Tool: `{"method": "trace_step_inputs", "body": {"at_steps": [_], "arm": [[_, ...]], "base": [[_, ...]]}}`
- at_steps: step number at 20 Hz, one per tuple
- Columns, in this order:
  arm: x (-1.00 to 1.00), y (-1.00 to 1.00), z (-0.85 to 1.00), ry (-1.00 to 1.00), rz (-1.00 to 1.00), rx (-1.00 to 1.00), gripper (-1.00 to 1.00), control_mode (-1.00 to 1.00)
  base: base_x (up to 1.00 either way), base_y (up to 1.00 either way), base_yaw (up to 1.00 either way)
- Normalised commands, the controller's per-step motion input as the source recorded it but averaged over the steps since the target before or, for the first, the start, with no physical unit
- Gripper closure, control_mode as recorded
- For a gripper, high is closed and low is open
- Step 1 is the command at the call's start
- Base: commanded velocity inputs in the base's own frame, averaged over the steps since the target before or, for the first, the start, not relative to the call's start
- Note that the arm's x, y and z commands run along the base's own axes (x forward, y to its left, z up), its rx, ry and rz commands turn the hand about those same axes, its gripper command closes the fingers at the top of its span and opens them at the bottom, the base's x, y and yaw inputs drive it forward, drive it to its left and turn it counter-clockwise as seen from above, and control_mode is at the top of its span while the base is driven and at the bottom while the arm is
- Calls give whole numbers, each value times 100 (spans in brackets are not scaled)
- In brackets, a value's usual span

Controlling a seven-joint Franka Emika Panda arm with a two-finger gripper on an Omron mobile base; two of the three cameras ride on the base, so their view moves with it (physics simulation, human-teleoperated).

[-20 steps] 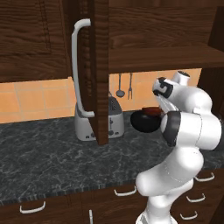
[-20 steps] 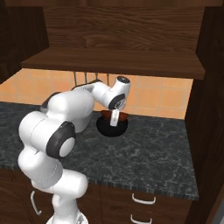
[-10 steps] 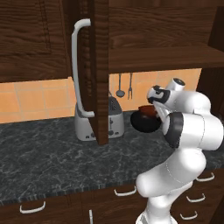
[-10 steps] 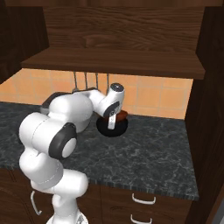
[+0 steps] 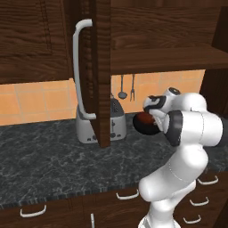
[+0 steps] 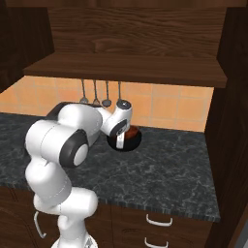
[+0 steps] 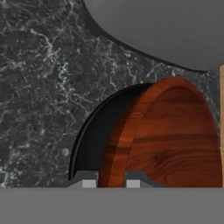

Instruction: Pick up the bowls on the counter and stack them on top of one another in the open cabinet. Place the smaller bowl on top of the larger bowl.

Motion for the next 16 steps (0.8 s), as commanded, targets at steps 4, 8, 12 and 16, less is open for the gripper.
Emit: {"method": "trace_step_inputs", "body": {"at_steps": [4, 8, 12, 16], "arm": [[2, 0, -12, 3, 0, -3, 100, -100], [4, 0, -9, 0, 0, -1, 100, -100], [20, 0, -15, 0, 0, -1, 100, -100], [23, 0, -12, 0, 0, 0, 100, -100]], "base": [[0, 0, 0], [0, 0, 0], [0, 0, 0], [0, 0, 0]]}}
